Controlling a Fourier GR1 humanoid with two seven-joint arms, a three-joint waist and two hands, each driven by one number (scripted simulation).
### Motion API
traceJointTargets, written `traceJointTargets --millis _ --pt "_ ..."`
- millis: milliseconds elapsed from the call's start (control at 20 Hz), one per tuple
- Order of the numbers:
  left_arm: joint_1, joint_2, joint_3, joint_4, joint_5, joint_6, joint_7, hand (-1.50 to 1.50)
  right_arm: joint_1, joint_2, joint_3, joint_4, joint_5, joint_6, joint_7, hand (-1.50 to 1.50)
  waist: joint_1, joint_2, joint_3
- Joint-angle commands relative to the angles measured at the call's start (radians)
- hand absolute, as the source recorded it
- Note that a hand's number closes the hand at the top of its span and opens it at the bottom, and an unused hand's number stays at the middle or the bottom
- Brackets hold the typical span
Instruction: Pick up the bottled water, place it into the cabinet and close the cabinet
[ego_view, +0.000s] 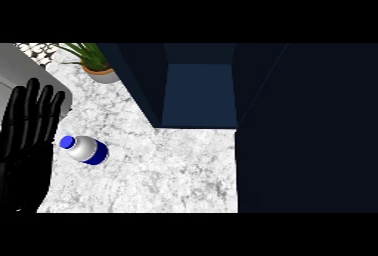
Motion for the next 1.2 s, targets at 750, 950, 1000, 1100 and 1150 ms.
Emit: traceJointTargets --millis 750,950,1000,1100,1150 --pt "0.262 -0.06 0.063 -0.044 0.272 0.027 0.224 -1.5 0.367 0.037 0.125 -0.218 -0.306 0.113 0.187 -1.5 -0.017 -0.031 -0.01" --pt "0.314 -0.04 0.094 -0.092 0.306 -0.015 0.236 -1.5 0.406 0.047 0.095 -0.141 -0.306 0.169 0.072 -1.5 -0.017 -0.03 -0.01" --pt "0.317 -0.065 0.05 -0.096 0.261 0.026 0.217 -1.5 0.45 0.035 0.086 -0.194 -0.343 0.181 0.098 -1.5 -0.019 -0.03 -0.01" --pt "0.404 -0.058 0.098 -0.1 0.321 -0.061 0.168 -1.5 0.474 0.049 0.127 -0.206 -0.295 0.178 0.092 -1.5 -0.016 -0.031 -0.01" --pt "0.456 -0.066 0.021 -0.129 0.282 -0.04 0.152 -1.5 0.528 0.052 0.112 -0.176 -0.321 0.226 0.015 -1.5 -0.018 -0.032 -0.009"
